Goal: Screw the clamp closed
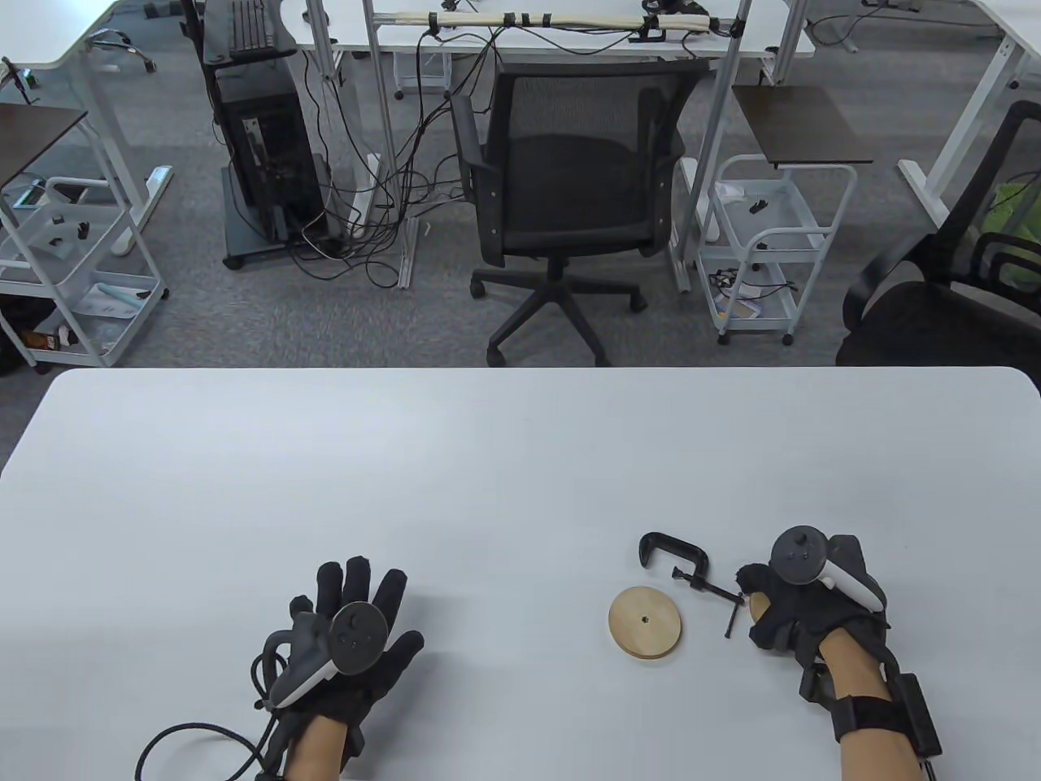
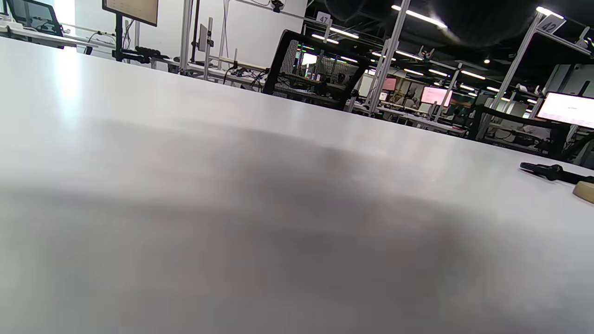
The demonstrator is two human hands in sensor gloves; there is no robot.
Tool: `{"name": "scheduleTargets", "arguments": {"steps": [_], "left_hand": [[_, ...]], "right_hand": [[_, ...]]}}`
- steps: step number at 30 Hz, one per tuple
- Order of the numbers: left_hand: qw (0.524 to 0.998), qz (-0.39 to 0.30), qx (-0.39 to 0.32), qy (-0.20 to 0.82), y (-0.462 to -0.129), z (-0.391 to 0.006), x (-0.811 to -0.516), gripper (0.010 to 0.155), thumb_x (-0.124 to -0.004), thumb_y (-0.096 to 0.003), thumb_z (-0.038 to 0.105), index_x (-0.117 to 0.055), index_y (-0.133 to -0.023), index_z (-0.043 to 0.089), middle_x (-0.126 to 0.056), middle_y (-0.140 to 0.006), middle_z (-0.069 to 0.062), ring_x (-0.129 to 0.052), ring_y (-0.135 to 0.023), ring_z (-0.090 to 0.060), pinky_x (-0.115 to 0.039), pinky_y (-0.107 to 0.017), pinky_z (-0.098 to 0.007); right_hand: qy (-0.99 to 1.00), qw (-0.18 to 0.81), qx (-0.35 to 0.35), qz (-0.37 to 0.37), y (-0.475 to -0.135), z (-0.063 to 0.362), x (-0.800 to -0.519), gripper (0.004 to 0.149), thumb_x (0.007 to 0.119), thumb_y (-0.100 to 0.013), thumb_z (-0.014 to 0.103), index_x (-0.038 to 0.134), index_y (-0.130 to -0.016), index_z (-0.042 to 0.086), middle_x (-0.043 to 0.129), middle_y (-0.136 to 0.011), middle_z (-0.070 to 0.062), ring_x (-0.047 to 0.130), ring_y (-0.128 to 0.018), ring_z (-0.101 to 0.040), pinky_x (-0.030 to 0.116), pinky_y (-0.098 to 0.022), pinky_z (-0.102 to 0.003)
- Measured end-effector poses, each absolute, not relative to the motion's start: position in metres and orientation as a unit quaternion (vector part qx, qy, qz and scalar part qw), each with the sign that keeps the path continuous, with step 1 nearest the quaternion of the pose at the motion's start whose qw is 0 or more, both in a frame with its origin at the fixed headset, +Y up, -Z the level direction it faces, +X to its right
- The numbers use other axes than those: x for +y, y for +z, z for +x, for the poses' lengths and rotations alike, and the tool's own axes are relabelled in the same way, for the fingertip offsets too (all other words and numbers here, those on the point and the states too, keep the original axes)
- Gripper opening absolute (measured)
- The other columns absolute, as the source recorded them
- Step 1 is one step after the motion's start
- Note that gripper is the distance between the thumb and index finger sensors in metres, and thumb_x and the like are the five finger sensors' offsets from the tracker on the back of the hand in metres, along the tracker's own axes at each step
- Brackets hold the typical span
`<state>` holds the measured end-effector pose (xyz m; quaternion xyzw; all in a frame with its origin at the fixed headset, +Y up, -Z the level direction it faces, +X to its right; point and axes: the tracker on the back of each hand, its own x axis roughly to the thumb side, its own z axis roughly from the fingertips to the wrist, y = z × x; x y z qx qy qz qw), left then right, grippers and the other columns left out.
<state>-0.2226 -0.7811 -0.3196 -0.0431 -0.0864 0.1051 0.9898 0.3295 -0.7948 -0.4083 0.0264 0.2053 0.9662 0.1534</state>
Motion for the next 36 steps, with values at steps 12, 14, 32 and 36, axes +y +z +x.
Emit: {"name": "scheduleTargets", "arguments": {"steps": [12, 14, 32, 36], "left_hand": [[0.985, -0.055, -0.117, 0.111, -0.319, -0.209, -0.787, 0.084, -0.067, -0.0499, 0.066, -0.032, -0.118, 0.032, -0.012, -0.123, -0.017, -0.006, -0.106, -0.052, -0.027, -0.064, -0.083], [0.984, -0.059, -0.123, 0.115, -0.318, -0.206, -0.789, 0.084, -0.067, -0.0499, 0.066, -0.032, -0.118, 0.032, -0.012, -0.123, -0.017, -0.006, -0.107, -0.052, -0.028, -0.064, -0.083], [0.976, -0.062, -0.173, 0.120, -0.319, -0.187, -0.796, 0.084, -0.069, -0.0491, 0.066, -0.034, -0.117, 0.032, -0.017, -0.123, -0.018, -0.011, -0.107, -0.052, -0.031, -0.064, -0.082], [0.973, -0.048, -0.190, 0.126, -0.317, -0.177, -0.791, 0.084, -0.069, -0.0489, 0.067, -0.034, -0.117, 0.032, -0.018, -0.123, -0.018, -0.014, -0.107, -0.052, -0.032, -0.064, -0.082]], "right_hand": [[0.881, 0.442, 0.077, 0.154, -0.376, 0.281, -0.741, 0.076, 0.098, -0.037, 0.048, 0.059, -0.102, 0.041, 0.030, -0.113, -0.018, 0.040, -0.089, -0.058, 0.062, -0.050, -0.073], [0.865, 0.468, 0.070, 0.166, -0.372, 0.268, -0.739, 0.076, 0.097, -0.038, 0.048, 0.057, -0.102, 0.041, 0.030, -0.114, -0.017, 0.040, -0.089, -0.058, 0.062, -0.049, -0.074], [0.680, 0.695, 0.021, 0.232, -0.326, 0.202, -0.755, 0.075, 0.096, -0.043, 0.047, 0.057, -0.106, 0.036, 0.034, -0.115, -0.020, 0.040, -0.088, -0.062, 0.061, -0.048, -0.075], [0.681, 0.694, -0.004, 0.235, -0.323, 0.210, -0.755, 0.075, 0.093, -0.044, 0.051, 0.055, -0.107, 0.038, 0.034, -0.116, -0.019, 0.043, -0.089, -0.060, 0.064, -0.049, -0.072]]}}
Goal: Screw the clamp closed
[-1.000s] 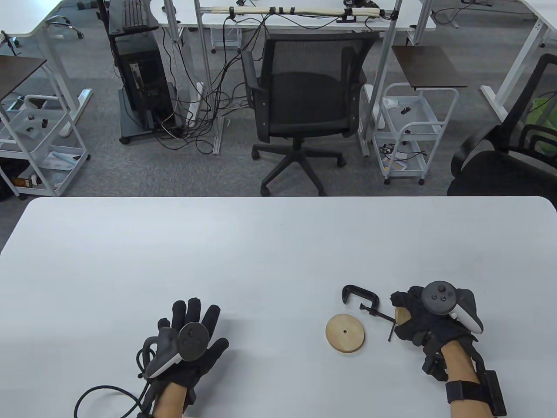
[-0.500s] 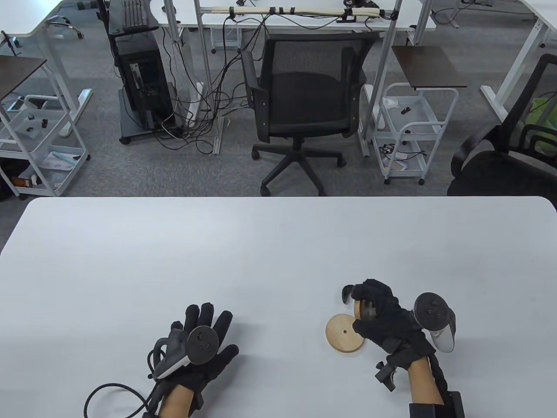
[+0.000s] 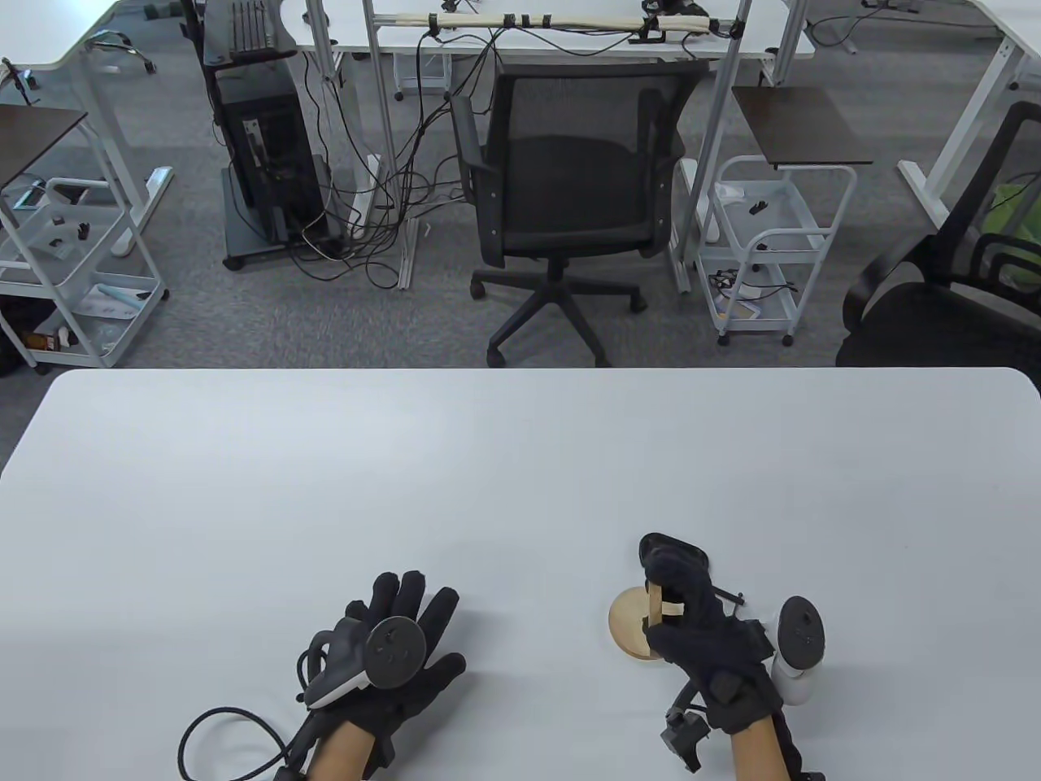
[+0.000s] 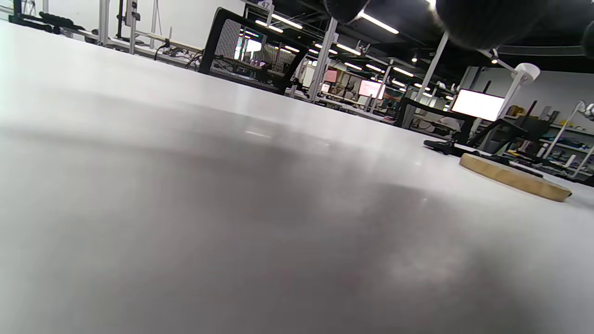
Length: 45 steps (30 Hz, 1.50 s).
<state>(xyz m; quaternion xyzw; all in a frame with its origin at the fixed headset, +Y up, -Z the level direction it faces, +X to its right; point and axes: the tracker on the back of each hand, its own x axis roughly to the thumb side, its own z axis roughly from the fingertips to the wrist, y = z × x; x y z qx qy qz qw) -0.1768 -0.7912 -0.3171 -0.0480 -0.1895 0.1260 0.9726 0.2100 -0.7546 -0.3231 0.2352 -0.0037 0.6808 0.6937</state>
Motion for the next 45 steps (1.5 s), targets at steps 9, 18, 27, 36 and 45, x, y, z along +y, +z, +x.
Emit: {"name": "scheduleTargets", "arguments": {"steps": [9, 18, 27, 36, 45], "left_hand": [[0.962, -0.041, -0.246, 0.109, -0.335, -0.146, -0.774, 0.086, -0.072, -0.0476, 0.067, -0.035, -0.117, 0.032, -0.018, -0.124, -0.017, -0.010, -0.108, -0.052, -0.031, -0.065, -0.083], [0.941, -0.063, -0.318, 0.097, -0.365, -0.059, -0.755, 0.088, -0.076, -0.0464, 0.066, -0.027, -0.115, 0.042, -0.013, -0.124, -0.015, -0.009, -0.108, -0.051, -0.031, -0.066, -0.082], [0.923, -0.122, -0.360, 0.054, -0.379, 0.038, -0.767, 0.085, -0.080, -0.0445, 0.064, -0.039, -0.115, 0.040, -0.026, -0.122, -0.025, -0.024, -0.110, -0.055, -0.040, -0.068, -0.080], [0.919, -0.171, -0.356, 0.008, -0.387, 0.069, -0.798, 0.080, -0.082, -0.0441, 0.062, -0.047, -0.112, 0.038, -0.026, -0.123, -0.019, -0.027, -0.110, -0.052, -0.042, -0.069, -0.079], [0.912, -0.192, -0.362, 0.002, -0.389, 0.083, -0.814, 0.090, -0.081, -0.0445, 0.063, -0.029, -0.115, 0.042, -0.021, -0.124, -0.017, -0.027, -0.110, -0.052, -0.046, -0.070, -0.076]], "right_hand": [[0.688, 0.683, -0.030, 0.242, -0.321, 0.211, -0.748, 0.076, 0.092, -0.044, 0.052, 0.053, -0.108, 0.037, 0.033, -0.116, -0.019, 0.043, -0.089, -0.060, 0.064, -0.049, -0.071], [0.697, 0.670, -0.122, 0.224, -0.314, 0.234, -0.735, 0.077, 0.092, -0.043, 0.053, 0.054, -0.108, 0.037, 0.034, -0.116, -0.019, 0.044, -0.089, -0.060, 0.065, -0.049, -0.070], [0.706, 0.659, -0.148, 0.214, -0.311, 0.250, -0.733, 0.077, 0.093, -0.043, 0.051, 0.054, -0.108, 0.036, 0.035, -0.116, -0.019, 0.043, -0.090, -0.060, 0.063, -0.049, -0.072], [0.696, 0.669, -0.163, 0.205, -0.310, 0.256, -0.732, 0.077, 0.093, -0.043, 0.051, 0.054, -0.108, 0.036, 0.035, -0.116, -0.019, 0.043, -0.090, -0.060, 0.063, -0.049, -0.072], [0.696, 0.667, -0.165, 0.209, -0.310, 0.256, -0.732, 0.077, 0.093, -0.043, 0.051, 0.054, -0.108, 0.036, 0.035, -0.116, -0.019, 0.043, -0.090, -0.060, 0.063, -0.050, -0.072]]}}
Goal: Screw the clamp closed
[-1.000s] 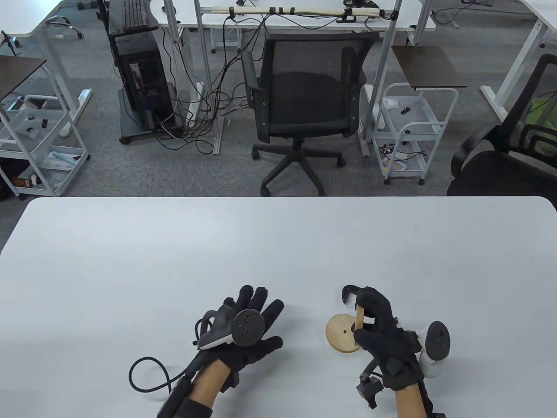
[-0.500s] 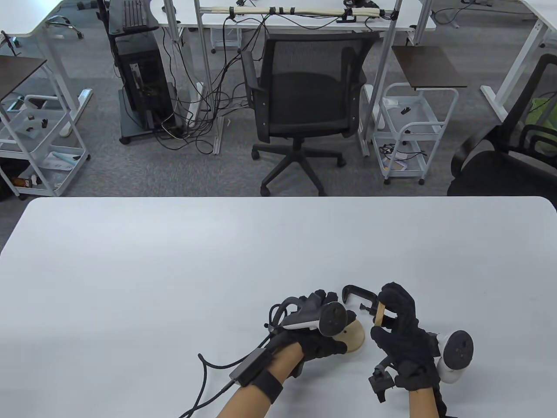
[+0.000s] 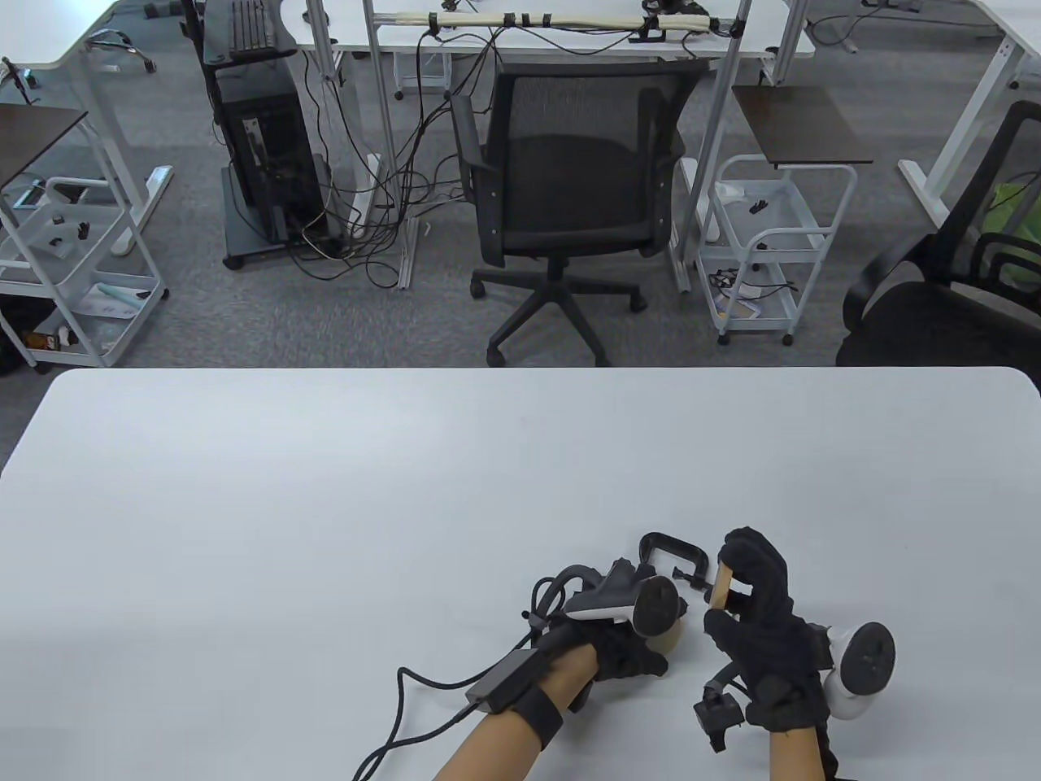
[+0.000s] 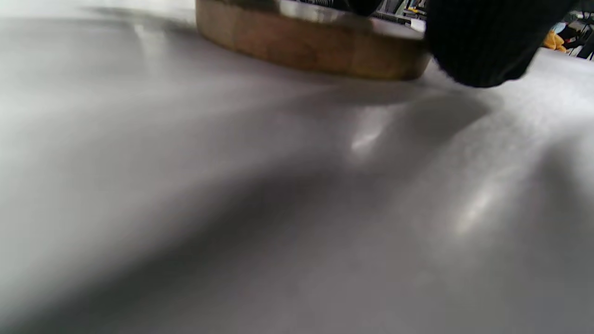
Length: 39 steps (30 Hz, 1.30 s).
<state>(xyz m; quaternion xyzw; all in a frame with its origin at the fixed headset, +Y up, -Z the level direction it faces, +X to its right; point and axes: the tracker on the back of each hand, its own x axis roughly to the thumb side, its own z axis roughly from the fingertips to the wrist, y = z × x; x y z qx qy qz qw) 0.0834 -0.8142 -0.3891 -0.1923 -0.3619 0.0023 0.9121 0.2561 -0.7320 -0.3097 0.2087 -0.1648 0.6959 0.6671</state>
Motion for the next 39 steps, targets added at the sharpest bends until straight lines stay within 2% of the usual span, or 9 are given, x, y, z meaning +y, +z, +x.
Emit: {"name": "scheduleTargets", "arguments": {"steps": [4, 7, 12, 19, 23, 27, 32, 39], "left_hand": [[0.910, -0.201, -0.362, 0.005, -0.391, 0.090, -0.815, 0.089, -0.081, -0.0448, 0.063, -0.031, -0.115, 0.041, -0.022, -0.123, -0.018, -0.030, -0.107, -0.051, -0.047, -0.069, -0.075], [0.908, -0.204, -0.366, -0.005, -0.392, 0.096, -0.814, 0.087, -0.081, -0.0457, 0.061, -0.035, -0.115, 0.039, -0.025, -0.123, -0.020, -0.034, -0.103, -0.054, -0.052, -0.068, -0.069], [0.905, -0.217, -0.366, -0.008, -0.395, 0.102, -0.811, 0.081, -0.084, -0.0475, 0.057, -0.041, -0.115, 0.040, -0.028, -0.121, -0.022, -0.039, -0.100, -0.058, -0.061, -0.062, -0.069], [0.918, -0.168, -0.360, 0.003, -0.401, 0.102, -0.807, 0.082, -0.094, -0.0383, 0.062, -0.057, -0.107, 0.039, -0.049, -0.112, -0.024, -0.057, -0.094, -0.057, -0.076, -0.051, -0.067], [0.917, -0.122, -0.379, -0.020, -0.393, 0.094, -0.800, 0.082, -0.095, -0.0365, 0.062, -0.059, -0.106, 0.038, -0.051, -0.112, -0.026, -0.060, -0.094, -0.057, -0.080, -0.049, -0.068], [0.922, -0.090, -0.376, 0.010, -0.389, 0.064, -0.781, 0.083, -0.094, -0.0366, 0.064, -0.057, -0.107, 0.038, -0.051, -0.112, -0.028, -0.059, -0.094, -0.057, -0.081, -0.049, -0.067], [0.930, -0.033, -0.350, 0.107, -0.380, -0.001, -0.751, 0.084, -0.093, -0.0366, 0.065, -0.057, -0.107, 0.037, -0.050, -0.111, -0.028, -0.059, -0.094, -0.056, -0.080, -0.049, -0.067], [0.908, 0.020, -0.291, 0.302, -0.351, -0.093, -0.745, 0.085, -0.092, -0.0378, 0.066, -0.055, -0.108, 0.035, -0.050, -0.111, -0.028, -0.059, -0.093, -0.057, -0.080, -0.048, -0.066]], "right_hand": [[0.696, 0.667, -0.166, 0.207, -0.309, 0.257, -0.731, 0.077, 0.093, -0.043, 0.051, 0.054, -0.108, 0.036, 0.035, -0.116, -0.019, 0.043, -0.090, -0.060, 0.063, -0.050, -0.072], [0.694, 0.670, -0.166, 0.203, -0.310, 0.256, -0.732, 0.077, 0.093, -0.043, 0.051, 0.054, -0.108, 0.036, 0.035, -0.116, -0.019, 0.043, -0.090, -0.060, 0.063, -0.050, -0.072], [0.691, 0.674, -0.164, 0.202, -0.310, 0.256, -0.732, 0.077, 0.093, -0.043, 0.051, 0.054, -0.108, 0.036, 0.035, -0.116, -0.019, 0.044, -0.090, -0.060, 0.063, -0.050, -0.072], [0.686, 0.680, -0.167, 0.198, -0.309, 0.258, -0.732, 0.077, 0.092, -0.043, 0.051, 0.054, -0.108, 0.036, 0.035, -0.116, -0.019, 0.044, -0.090, -0.060, 0.063, -0.050, -0.072], [0.687, 0.678, -0.165, 0.202, -0.309, 0.257, -0.731, 0.077, 0.093, -0.043, 0.051, 0.054, -0.108, 0.036, 0.035, -0.116, -0.019, 0.043, -0.090, -0.060, 0.063, -0.050, -0.071], [0.692, 0.674, -0.158, 0.205, -0.310, 0.252, -0.732, 0.077, 0.093, -0.043, 0.052, 0.054, -0.108, 0.036, 0.035, -0.116, -0.019, 0.043, -0.090, -0.060, 0.063, -0.050, -0.071], [0.708, 0.660, -0.130, 0.213, -0.312, 0.236, -0.736, 0.077, 0.093, -0.043, 0.052, 0.054, -0.108, 0.036, 0.035, -0.116, -0.019, 0.044, -0.090, -0.060, 0.063, -0.050, -0.071], [0.711, 0.654, -0.088, 0.243, -0.312, 0.200, -0.737, 0.077, 0.092, -0.043, 0.052, 0.053, -0.108, 0.036, 0.035, -0.116, -0.019, 0.044, -0.090, -0.060, 0.064, -0.050, -0.071]]}}
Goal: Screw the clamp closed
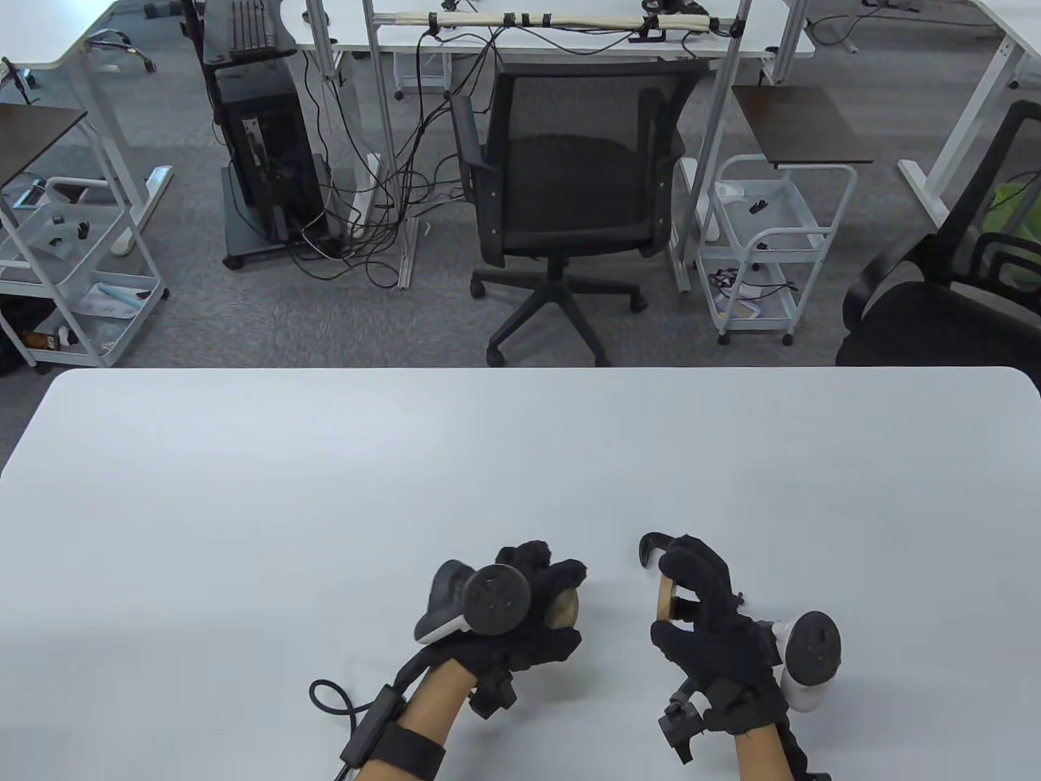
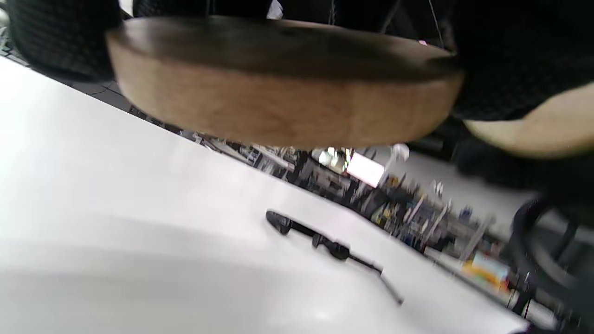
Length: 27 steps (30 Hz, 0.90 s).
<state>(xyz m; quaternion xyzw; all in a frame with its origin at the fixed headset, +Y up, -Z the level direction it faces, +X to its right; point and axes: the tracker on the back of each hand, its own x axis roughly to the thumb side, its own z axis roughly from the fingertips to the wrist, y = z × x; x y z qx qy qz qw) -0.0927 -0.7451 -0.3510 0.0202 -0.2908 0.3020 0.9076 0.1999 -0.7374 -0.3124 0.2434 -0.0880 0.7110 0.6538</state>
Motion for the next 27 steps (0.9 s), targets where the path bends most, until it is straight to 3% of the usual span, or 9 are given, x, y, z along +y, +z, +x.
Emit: {"name": "scheduleTargets", "arguments": {"steps": [10, 14, 19, 27], "left_hand": [[0.846, 0.075, -0.236, 0.471, -0.333, -0.174, -0.760, 0.086, -0.091, -0.0402, 0.066, -0.052, -0.110, 0.035, -0.048, -0.112, -0.028, -0.057, -0.095, -0.056, -0.080, -0.050, -0.066], [0.781, 0.082, -0.214, 0.581, -0.332, -0.190, -0.770, 0.086, -0.090, -0.0414, 0.067, -0.050, -0.110, 0.035, -0.047, -0.113, -0.029, -0.057, -0.095, -0.056, -0.080, -0.051, -0.065], [0.710, 0.063, -0.201, 0.672, -0.334, -0.200, -0.783, 0.086, -0.090, -0.0421, 0.066, -0.050, -0.111, 0.035, -0.046, -0.114, -0.028, -0.056, -0.096, -0.056, -0.079, -0.052, -0.066], [0.711, 0.040, -0.219, 0.667, -0.331, -0.183, -0.786, 0.086, -0.089, -0.0436, 0.067, -0.047, -0.111, 0.035, -0.044, -0.115, -0.027, -0.054, -0.097, -0.056, -0.079, -0.053, -0.065]], "right_hand": [[0.709, 0.654, -0.031, 0.260, -0.338, 0.143, -0.733, 0.078, 0.092, -0.044, 0.052, 0.052, -0.109, 0.035, 0.034, -0.116, -0.019, 0.043, -0.090, -0.060, 0.064, -0.050, -0.071], [0.701, 0.661, -0.014, 0.266, -0.344, 0.122, -0.754, 0.078, 0.091, -0.044, 0.053, 0.052, -0.108, 0.036, 0.034, -0.116, -0.019, 0.044, -0.089, -0.059, 0.065, -0.050, -0.070], [0.682, 0.695, 0.020, 0.229, -0.337, 0.125, -0.778, 0.079, 0.092, -0.044, 0.052, 0.052, -0.109, 0.033, 0.034, -0.115, -0.020, 0.044, -0.088, -0.061, 0.064, -0.049, -0.071], [0.659, 0.715, 0.030, 0.231, -0.331, 0.126, -0.779, 0.083, 0.091, -0.045, 0.054, 0.045, -0.110, 0.033, 0.032, -0.115, -0.020, 0.045, -0.089, -0.060, 0.066, -0.049, -0.069]]}}
